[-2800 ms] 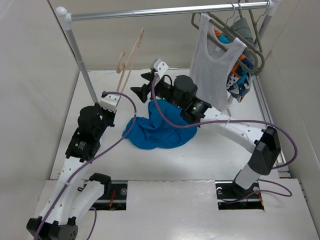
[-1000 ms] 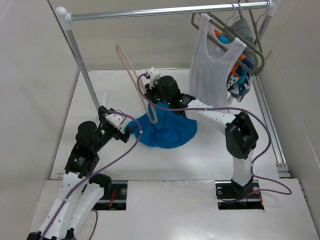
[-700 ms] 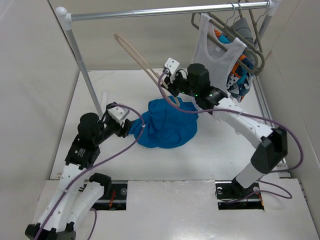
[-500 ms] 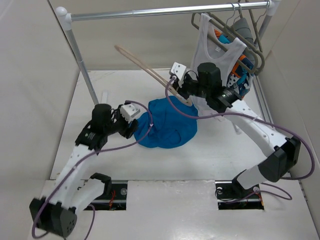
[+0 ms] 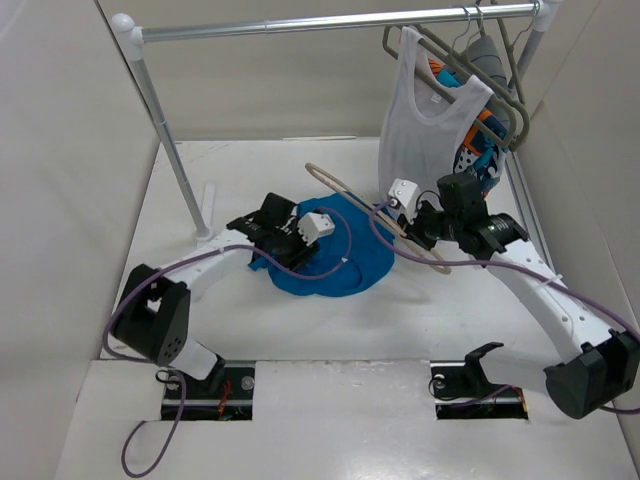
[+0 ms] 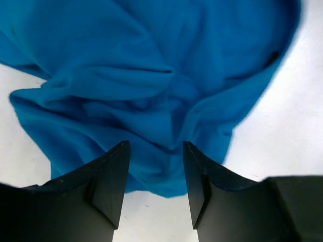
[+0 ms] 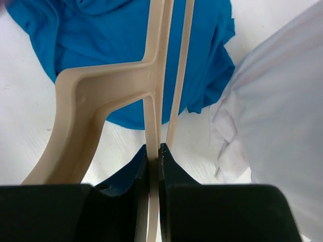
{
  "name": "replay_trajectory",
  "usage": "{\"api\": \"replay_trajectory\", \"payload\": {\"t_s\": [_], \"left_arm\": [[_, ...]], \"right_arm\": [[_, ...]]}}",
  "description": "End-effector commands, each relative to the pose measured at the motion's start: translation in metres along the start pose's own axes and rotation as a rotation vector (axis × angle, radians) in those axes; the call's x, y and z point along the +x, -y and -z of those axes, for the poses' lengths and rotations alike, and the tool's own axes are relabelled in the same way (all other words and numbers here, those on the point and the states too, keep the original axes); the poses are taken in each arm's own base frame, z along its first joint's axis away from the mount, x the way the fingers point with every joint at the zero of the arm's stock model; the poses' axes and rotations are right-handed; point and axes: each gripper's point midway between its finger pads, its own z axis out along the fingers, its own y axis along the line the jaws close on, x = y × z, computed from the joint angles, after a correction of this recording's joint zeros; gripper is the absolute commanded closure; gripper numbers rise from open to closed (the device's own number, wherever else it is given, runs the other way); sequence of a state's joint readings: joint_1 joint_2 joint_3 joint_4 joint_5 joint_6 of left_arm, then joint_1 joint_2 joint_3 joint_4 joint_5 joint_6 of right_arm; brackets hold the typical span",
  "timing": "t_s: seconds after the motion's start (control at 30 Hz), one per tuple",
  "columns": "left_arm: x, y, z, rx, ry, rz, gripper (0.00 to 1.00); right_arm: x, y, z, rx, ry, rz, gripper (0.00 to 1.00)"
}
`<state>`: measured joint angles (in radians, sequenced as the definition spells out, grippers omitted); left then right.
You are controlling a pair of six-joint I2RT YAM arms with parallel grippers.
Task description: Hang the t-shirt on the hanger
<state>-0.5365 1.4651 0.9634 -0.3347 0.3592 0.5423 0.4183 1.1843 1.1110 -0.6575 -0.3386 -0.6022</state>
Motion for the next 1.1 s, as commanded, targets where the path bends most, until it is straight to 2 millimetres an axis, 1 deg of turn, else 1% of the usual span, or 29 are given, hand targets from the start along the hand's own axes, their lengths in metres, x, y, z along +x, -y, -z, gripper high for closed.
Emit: {"api": "replay_trajectory", "payload": {"t_s": [0.0,0.03,0.07,0.1,0.13,0.17,0.2,0.23,0.3,0.33,0.37,0.4,0.43,0.47,0.5,0.53,0.57,0.6,0.63,0.67,0.73,0.77,0.8,0.83,0.9,0.93,1.0,1.03,1.07], "left_arm": [[0.002,-0.018,-0.010,-0.085,-0.045,-0.014,0.57],[0.010,-0.020,-0.017,-0.084,-0.078,-0.006,0.57],[0.014,-0.019,-0.021,-0.078,-0.090,-0.003,0.57],[0.011,-0.014,-0.022,-0.035,-0.086,-0.030,0.57],[0.007,-0.016,-0.021,-0.039,-0.076,-0.033,0.57],[0.008,-0.014,-0.024,-0.027,-0.080,-0.030,0.56],[0.007,-0.011,-0.025,-0.021,-0.079,-0.039,0.56],[0.008,-0.013,-0.024,-0.035,-0.087,-0.039,0.54],[0.018,-0.013,-0.031,-0.034,-0.114,-0.024,0.54],[0.019,-0.015,-0.031,-0.044,-0.120,-0.024,0.57],[0.020,-0.015,-0.035,-0.042,-0.125,-0.014,0.62],[0.017,-0.016,-0.034,-0.046,-0.117,-0.016,0.78],[0.012,-0.018,-0.033,-0.051,-0.108,-0.019,0.87],[0.014,-0.017,-0.033,-0.047,-0.117,-0.005,0.94],[0.010,-0.018,-0.031,-0.050,-0.112,-0.007,0.99],[0.006,-0.015,-0.026,-0.038,-0.105,0.009,1.00],[-0.001,-0.021,-0.019,-0.041,-0.081,0.022,1.00],[-0.005,-0.023,-0.014,-0.036,-0.067,0.029,1.00],[-0.008,-0.022,-0.005,-0.031,-0.063,0.049,1.00],[-0.020,-0.027,0.003,-0.038,-0.036,0.049,1.00],[-0.027,-0.030,0.012,-0.037,-0.024,0.057,1.00],[-0.034,-0.034,0.022,-0.041,-0.005,0.072,1.00],[-0.033,-0.035,0.027,-0.033,-0.009,0.088,1.00],[-0.037,-0.040,0.030,-0.044,0.001,0.105,1.00],[-0.043,-0.043,0.035,-0.048,0.018,0.127,1.00],[-0.043,-0.047,0.034,-0.052,0.016,0.152,1.00],[-0.052,-0.051,0.035,-0.060,0.032,0.157,1.00],[-0.055,-0.052,0.037,-0.064,0.041,0.169,1.00],[-0.056,-0.050,0.037,-0.053,0.046,0.180,1.00]], "right_arm": [[-0.005,0.008,0.012,0.043,0.023,0.004,1.00],[0.001,0.015,0.015,0.058,0.008,0.012,1.00],[0.006,0.014,0.014,0.046,-0.002,0.009,1.00],[0.009,0.015,0.012,0.040,-0.006,0.000,1.00],[0.011,0.013,0.013,0.033,-0.015,0.011,1.00],[0.017,0.016,0.012,0.032,-0.034,0.007,1.00],[0.018,0.018,0.013,0.034,-0.031,0.000,1.00],[0.020,0.018,0.010,0.029,-0.038,0.008,1.00],[0.024,0.022,0.009,0.028,-0.044,0.002,1.00],[0.023,0.022,0.006,0.017,-0.039,0.001,1.00],[0.018,0.023,0.007,0.013,-0.024,0.016,1.00],[0.019,0.024,0.005,0.006,-0.032,0.031,1.00],[0.024,0.022,0.003,-0.010,-0.052,0.031,1.00],[0.031,0.016,0.005,-0.034,-0.080,0.027,1.00],[0.034,0.016,0.005,-0.038,-0.101,0.032,1.00],[0.038,0.013,0.006,-0.050,-0.115,0.033,1.00],[0.041,0.011,0.007,-0.062,-0.127,0.038,1.00],[0.047,0.005,0.009,-0.082,-0.151,0.025,1.00],[0.048,0.002,0.013,-0.086,-0.155,0.023,1.00],[0.051,-0.002,0.015,-0.099,-0.170,0.014,1.00],[0.058,-0.009,0.030,-0.099,-0.213,0.004,1.00],[0.058,-0.010,0.037,-0.091,-0.226,-0.007,1.00],[0.061,-0.013,0.048,-0.079,-0.256,-0.021,1.00],[0.066,-0.014,0.051,-0.082,-0.278,-0.027,1.00],[0.067,-0.017,0.062,-0.056,-0.285,-0.040,1.00],[0.073,-0.024,0.064,-0.068,-0.310,-0.049,1.00],[0.078,-0.035,0.063,-0.098,-0.322,-0.038,1.00],[0.076,-0.042,0.061,-0.121,-0.309,-0.028,1.00],[0.069,-0.046,0.058,-0.138,-0.282,-0.008,1.00]]}}
